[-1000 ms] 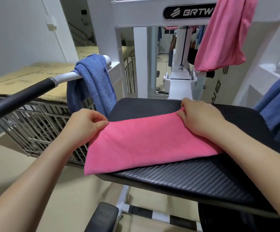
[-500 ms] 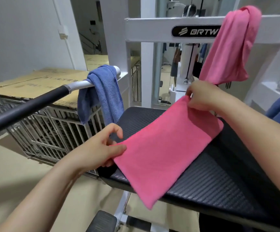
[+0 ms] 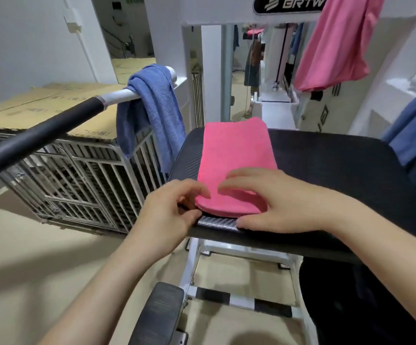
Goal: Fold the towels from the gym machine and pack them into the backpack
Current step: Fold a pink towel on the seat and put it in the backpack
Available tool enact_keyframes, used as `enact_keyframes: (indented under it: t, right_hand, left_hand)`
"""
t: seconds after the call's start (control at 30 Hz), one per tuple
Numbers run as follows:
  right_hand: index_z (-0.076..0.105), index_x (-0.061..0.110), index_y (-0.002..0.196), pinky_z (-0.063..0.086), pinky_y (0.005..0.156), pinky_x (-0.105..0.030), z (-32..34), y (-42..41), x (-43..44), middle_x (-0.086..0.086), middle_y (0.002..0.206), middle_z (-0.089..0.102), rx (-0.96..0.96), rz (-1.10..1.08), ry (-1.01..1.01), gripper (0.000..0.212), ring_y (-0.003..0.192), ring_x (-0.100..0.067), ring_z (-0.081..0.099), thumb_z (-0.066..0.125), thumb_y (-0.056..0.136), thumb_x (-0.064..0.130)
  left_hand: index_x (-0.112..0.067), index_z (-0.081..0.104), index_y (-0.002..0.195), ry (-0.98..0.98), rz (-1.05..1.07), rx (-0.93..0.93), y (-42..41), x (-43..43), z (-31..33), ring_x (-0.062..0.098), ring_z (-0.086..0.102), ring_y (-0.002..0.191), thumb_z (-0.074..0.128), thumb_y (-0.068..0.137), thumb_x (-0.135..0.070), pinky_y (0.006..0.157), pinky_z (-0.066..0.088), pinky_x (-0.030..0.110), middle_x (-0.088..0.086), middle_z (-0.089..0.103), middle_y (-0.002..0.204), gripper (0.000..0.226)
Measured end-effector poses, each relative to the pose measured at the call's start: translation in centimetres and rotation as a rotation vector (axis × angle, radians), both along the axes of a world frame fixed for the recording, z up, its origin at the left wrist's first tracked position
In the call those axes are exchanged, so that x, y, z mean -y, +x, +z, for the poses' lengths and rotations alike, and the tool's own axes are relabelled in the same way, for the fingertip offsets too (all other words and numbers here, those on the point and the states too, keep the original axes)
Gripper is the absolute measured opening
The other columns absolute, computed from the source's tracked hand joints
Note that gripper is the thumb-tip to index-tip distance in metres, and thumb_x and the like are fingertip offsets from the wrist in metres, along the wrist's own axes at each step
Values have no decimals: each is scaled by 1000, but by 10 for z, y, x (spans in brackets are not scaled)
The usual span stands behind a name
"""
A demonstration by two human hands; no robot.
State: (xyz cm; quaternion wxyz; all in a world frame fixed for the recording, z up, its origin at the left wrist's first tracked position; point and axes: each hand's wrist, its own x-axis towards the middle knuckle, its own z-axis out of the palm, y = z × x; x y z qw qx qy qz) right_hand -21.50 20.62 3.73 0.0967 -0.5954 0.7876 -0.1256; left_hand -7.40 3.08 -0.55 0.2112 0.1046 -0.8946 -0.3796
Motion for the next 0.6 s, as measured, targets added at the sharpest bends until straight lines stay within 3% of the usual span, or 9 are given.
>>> enact_keyframes:
  t: [0.07,0.13,0.2,0.27,0.37,0.5,0.6]
  right_hand:
    - [52,33,132,23,114,-40,-13,8,-12,10,137,47,-93,-105,-64,55,131,-7,38,56,77,32]
    - [56,32,127,22,114,-46,-19,15,-21,9,138,48,-121,-174,-133,53,133,-7,37,50,74,29]
    - [60,29,122,33,107,-48,-25,18,-27,6,135,52,-138,-206,-223,48,130,-12,43,51,75,24]
    - [64,24,118,42,100,-47,-30,21,-29,1,131,56,-132,-240,-305,43,125,-18,48,54,76,20]
    - [66,16,112,49,92,-43,-40,20,-26,-4,122,60,-219,-308,-368,37,113,-26,54,60,76,10]
    - [62,17,109,49,84,-37,-41,20,-26,3,118,58,-190,-445,-374,41,108,-22,49,57,73,-1]
    - [57,21,100,48,82,-36,-35,29,-37,8,113,57,-169,-390,-338,39,104,-18,48,53,70,-4]
  left_hand:
    - [-30,67,100,-292,23,-59,-2,3,-3,7,53,81,67,79,-5,74,45,22,-5,54,91,33]
    - [-27,66,111,-471,80,-80,-1,5,-3,20,54,91,58,88,-26,75,48,38,3,56,104,24]
    - [-24,66,117,-794,12,-178,-1,3,-6,30,53,101,56,90,-18,79,46,42,13,58,115,30]
    - [-19,67,116,-978,-134,-254,-2,2,-10,32,56,106,59,88,-8,86,43,43,15,61,118,31]
    - [-14,66,113,-999,-231,-206,-12,3,-11,27,62,104,55,87,-8,95,38,38,8,66,110,29]
    - [-13,70,102,-894,-195,-152,-14,4,-7,18,68,90,54,74,-3,104,28,31,0,72,96,33]
    - [-16,69,98,-833,-255,-101,-3,4,-6,21,65,77,56,70,1,93,35,23,-4,70,85,35]
